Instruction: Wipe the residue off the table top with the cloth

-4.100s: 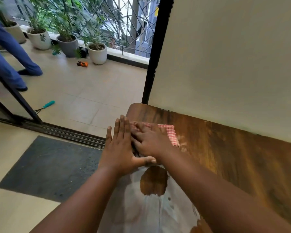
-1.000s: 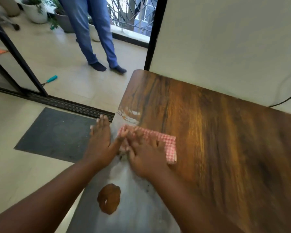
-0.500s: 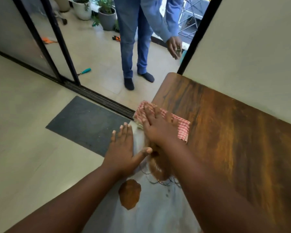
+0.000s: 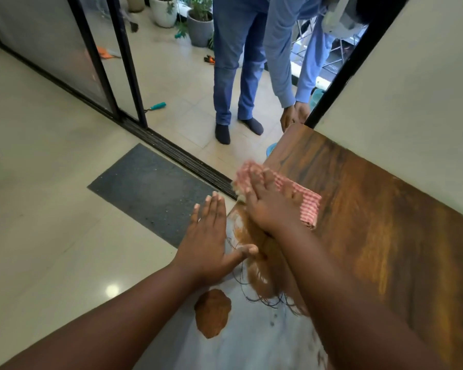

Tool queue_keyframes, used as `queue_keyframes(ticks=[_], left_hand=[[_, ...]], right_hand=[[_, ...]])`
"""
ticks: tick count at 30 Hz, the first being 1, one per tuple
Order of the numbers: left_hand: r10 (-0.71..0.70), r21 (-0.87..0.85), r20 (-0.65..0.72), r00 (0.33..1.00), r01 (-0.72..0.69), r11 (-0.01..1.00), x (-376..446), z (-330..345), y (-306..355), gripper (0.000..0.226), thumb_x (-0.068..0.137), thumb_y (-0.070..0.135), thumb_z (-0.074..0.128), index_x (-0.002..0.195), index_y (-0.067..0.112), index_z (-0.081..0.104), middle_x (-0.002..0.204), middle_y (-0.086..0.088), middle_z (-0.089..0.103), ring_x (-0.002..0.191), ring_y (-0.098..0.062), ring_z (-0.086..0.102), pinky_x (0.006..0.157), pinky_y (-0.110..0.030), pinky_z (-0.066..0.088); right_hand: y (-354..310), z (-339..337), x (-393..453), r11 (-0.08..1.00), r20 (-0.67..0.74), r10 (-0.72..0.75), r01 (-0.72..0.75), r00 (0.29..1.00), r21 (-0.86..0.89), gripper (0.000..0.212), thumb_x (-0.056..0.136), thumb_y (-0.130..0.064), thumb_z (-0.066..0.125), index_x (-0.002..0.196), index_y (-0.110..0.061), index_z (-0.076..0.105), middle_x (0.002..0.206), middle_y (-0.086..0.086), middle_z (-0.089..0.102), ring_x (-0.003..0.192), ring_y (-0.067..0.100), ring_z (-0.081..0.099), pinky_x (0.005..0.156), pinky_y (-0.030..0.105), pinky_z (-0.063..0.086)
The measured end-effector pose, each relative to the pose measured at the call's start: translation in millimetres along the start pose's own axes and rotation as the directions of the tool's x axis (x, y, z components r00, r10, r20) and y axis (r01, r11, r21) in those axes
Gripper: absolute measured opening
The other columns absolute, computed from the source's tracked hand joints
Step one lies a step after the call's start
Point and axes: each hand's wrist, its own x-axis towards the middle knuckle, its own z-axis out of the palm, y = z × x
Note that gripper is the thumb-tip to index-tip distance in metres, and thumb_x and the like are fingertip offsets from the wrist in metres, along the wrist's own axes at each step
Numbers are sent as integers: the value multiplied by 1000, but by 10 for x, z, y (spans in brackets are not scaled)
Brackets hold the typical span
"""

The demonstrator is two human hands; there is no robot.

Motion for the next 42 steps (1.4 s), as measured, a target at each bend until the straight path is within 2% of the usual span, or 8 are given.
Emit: queue_keyframes(ticks=[4, 12, 19, 26, 31, 34, 37, 42], left_hand=[[43, -56, -40, 998, -45, 997, -50, -7, -1, 117, 66, 92, 2, 145, 11, -27, 152, -9, -33, 139, -17, -33, 116, -39, -16], [67, -10, -13, 998, -68, 998, -30, -30, 8, 110, 69, 90, 8, 139, 16, -34, 151, -6, -35, 137, -13, -36, 116, -39, -18], [107, -21, -33, 994, -108, 994, -39, 5, -31, 106, 74, 86, 5, 143, 12, -29, 152, -7, -33, 138, -13, -34, 115, -37, -18], [155, -47, -18, 988, -156, 987, -12, 3, -20, 108, 69, 91, 3, 140, 18, -32, 152, -4, -33, 138, -11, -34, 115, -37, -19], [175, -88, -64, 983, -180, 980, -9, 12, -39, 106, 73, 88, 6, 145, 15, -23, 154, -6, -27, 140, -12, -30, 116, -38, -16], [202, -112, -97, 974, -213, 971, -40, 32, -76, 103, 78, 84, 6, 147, 12, -19, 155, -7, -25, 142, -14, -26, 117, -36, -15], [233, -120, -114, 966, -247, 962, -71, 31, -110, 101, 80, 82, 8, 148, 10, -15, 157, -9, -21, 144, -16, -22, 117, -38, -13], [228, -126, -66, 971, -235, 964, -134, -17, -92, 104, 74, 88, 4, 145, 16, -21, 155, -4, -27, 142, -14, -26, 117, -39, -14]], right_hand=[[94, 277, -793, 954, 38, -277, 280, 960, -111, 56, 90, -55, 6, 140, -54, -19, 154, -17, -19, 143, 31, -12, 110, 54, -1], [246, 96, -287, 999, 33, 38, -37, 999, -20, 52, 99, -51, 11, 145, -46, -14, 158, -10, -13, 143, 35, -10, 111, 57, -4], [377, 340, -1149, 973, 38, -221, 223, 975, -62, 49, 90, -62, 1, 134, -60, -21, 150, -24, -21, 144, 25, -11, 111, 49, -1], [440, 225, -718, 988, 13, 154, -154, 988, 7, 53, 98, -53, 11, 144, -49, -15, 157, -12, -14, 143, 37, -7, 111, 57, -3], [-88, 326, -932, 995, 23, -99, 100, 995, -27, 58, 93, -57, 14, 147, -45, -6, 157, -10, -16, 141, 39, -11, 109, 58, -2], [-27, 476, -1340, 987, 17, -158, 158, 987, -18, 57, 91, -57, 9, 146, -45, 20, 158, -13, 10, 141, 39, 17, 105, 58, 20], [337, 503, -1660, 998, 55, -55, 56, 997, -31, 50, 95, -56, 21, 143, -46, 26, 149, -12, 32, 126, 37, 47, 91, 54, 41], [838, 389, -1523, 962, 50, 272, -273, 961, 1, 61, 88, -62, 1, 147, -46, -2, 156, -13, -10, 144, 35, 4, 110, 55, 12]])
